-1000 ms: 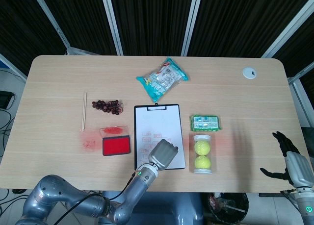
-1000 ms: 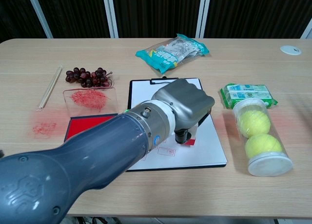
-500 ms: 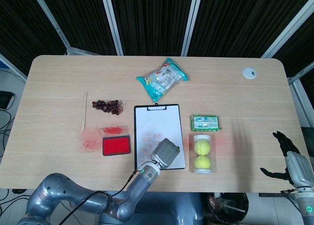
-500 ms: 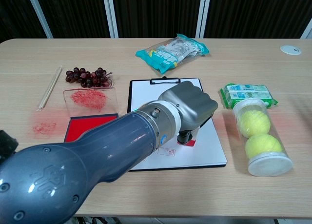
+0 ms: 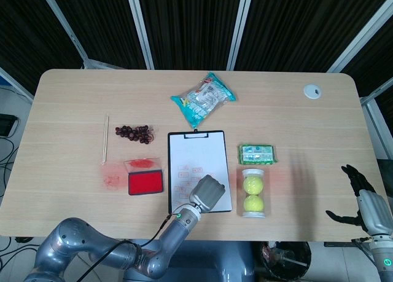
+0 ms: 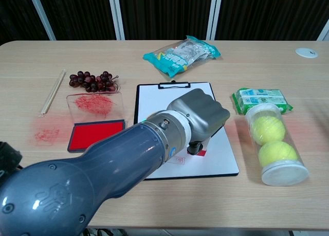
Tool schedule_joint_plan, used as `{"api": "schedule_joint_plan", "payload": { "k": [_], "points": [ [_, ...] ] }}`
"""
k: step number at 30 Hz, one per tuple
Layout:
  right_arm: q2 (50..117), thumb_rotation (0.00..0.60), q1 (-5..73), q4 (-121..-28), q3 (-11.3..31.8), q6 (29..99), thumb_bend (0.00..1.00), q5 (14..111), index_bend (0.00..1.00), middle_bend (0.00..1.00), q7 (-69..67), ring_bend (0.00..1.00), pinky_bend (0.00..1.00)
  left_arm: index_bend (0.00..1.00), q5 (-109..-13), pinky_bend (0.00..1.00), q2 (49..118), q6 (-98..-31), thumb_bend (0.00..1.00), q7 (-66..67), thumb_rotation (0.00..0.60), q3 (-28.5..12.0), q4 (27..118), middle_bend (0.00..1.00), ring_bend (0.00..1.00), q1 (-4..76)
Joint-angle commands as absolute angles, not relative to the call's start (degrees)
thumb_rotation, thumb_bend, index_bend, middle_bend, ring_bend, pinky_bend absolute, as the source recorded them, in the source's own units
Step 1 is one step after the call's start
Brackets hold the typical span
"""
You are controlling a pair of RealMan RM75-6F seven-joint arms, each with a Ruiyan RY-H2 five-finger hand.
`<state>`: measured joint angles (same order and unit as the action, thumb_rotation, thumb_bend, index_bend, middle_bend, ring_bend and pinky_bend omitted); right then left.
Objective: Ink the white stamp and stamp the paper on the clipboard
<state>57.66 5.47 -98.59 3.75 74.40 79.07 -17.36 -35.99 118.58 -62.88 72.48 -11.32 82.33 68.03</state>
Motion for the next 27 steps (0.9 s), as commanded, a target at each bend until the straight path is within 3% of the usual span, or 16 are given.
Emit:
{"api": "schedule_joint_plan", "payload": {
  "k": [1, 27],
  "points": [
    [57.65, 0.600, 5.47, -98.56, 3.77, 74.41, 0.15, 79.07, 0.00, 0.00, -17.37, 0.00, 0.13, 0.69, -35.93, 1.00, 118.68, -62.89, 0.42, 72.45, 0.600, -11.21, 82.18, 0.74, 0.95, 68.07],
    [57.61, 0.600, 5.47, -98.47, 3.82, 74.35, 0.15, 78.97, 0.00, 0.00, -17.62, 0.00, 0.13, 0.73, -35.15, 1.00, 120.22, -62.63, 0.42, 72.12, 0.600, -9.94, 80.34, 0.77, 0.95, 67.86]
  ]
}}
